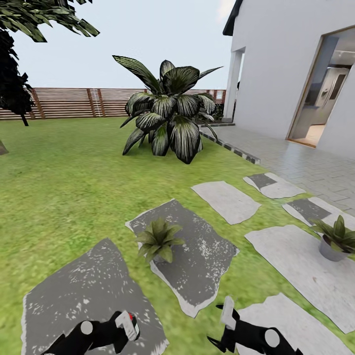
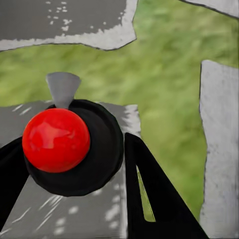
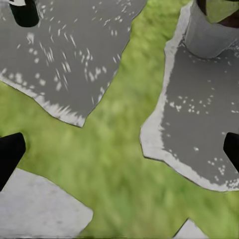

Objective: Pick up the pesticide atomizer in the garden and spray insectifuge to fully cover both potted plants in the garden.

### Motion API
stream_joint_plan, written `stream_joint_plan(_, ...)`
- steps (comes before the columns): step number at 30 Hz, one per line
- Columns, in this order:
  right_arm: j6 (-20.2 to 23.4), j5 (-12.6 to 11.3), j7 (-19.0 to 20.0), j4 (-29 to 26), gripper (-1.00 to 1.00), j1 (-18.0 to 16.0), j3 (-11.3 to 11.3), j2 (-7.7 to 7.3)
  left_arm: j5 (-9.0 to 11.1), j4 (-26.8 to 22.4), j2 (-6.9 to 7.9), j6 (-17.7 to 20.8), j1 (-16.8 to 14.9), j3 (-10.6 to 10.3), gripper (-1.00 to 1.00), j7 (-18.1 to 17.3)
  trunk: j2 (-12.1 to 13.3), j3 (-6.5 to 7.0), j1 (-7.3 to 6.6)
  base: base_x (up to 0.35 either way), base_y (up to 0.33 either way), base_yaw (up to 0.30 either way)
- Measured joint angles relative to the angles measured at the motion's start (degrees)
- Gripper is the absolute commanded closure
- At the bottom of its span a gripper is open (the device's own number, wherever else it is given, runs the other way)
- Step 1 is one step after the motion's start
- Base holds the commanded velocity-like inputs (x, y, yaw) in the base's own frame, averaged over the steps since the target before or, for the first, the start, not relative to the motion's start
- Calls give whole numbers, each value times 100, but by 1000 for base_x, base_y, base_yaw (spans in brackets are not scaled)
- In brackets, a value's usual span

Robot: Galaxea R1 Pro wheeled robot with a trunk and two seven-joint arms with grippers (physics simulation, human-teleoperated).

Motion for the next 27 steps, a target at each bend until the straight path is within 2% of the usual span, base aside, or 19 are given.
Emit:
stream_joint_plan(2, -2, 196, 171, -3, -100, -2, 41, 13, -219, -7, -19, 37, -36, 3, 100, -227, 0, 0, 0, 0, 0, 0)
stream_joint_plan(3, -1, 245, 203, -3, -100, -3, 47, 17, -268, -7, -22, 55, -58, 4, 100, -288, 0, 0, 0, 0, 0, 0)
stream_joint_plan(4, -2, 322, 247, -5, 100, -3, 58, 27, -347, -7, -23, 98, -101, 5, 100, -400, 0, 0, 0, 0, 0, 0)
stream_joint_plan(7, -13, 435, 314, -4, 100, -43, 73, 52, -483, -6, -23, 263, -183, 2, 100, -695, 0, 0, 0, 0, 0, 0)
stream_joint_plan(11, -22, 462, 331, 3, 100, -62, 119, 64, -512, -6, -21, 316, -202, -51, 100, -800, 0, 0, 0, 0, 0, 0)
stream_joint_plan(13, -23, 465, 333, 4, 100, -64, 205, 67, -510, -6, -22, 325, -204, -176, 100, -817, 0, 0, 0, 0, 0, 0)
stream_joint_plan(17, -24, 467, 334, -2, 100, -70, 380, 79, -483, 1, -30, 346, -205, -621, 100, -824, 0, 0, 0, 0, 0, 0)
stream_joint_plan(18, -24, 467, 335, -4, 100, -72, 399, 109, -477, 2, -33, 349, -206, -741, 100, -823, 0, 0, 0, 0, 0, 0)
stream_joint_plan(20, -24, 465, 336, -4, 100, -78, 416, 233, -472, 2, -80, 354, -206, -838, 100, -824, 0, 0, 0, 0, 0, 0)
stream_joint_plan(27, -24, 463, 331, -6, 100, -83, 446, 569, -477, 2, -349, 350, -206, -893, 100, -825, 0, 0, 0, 0, 0, 0)
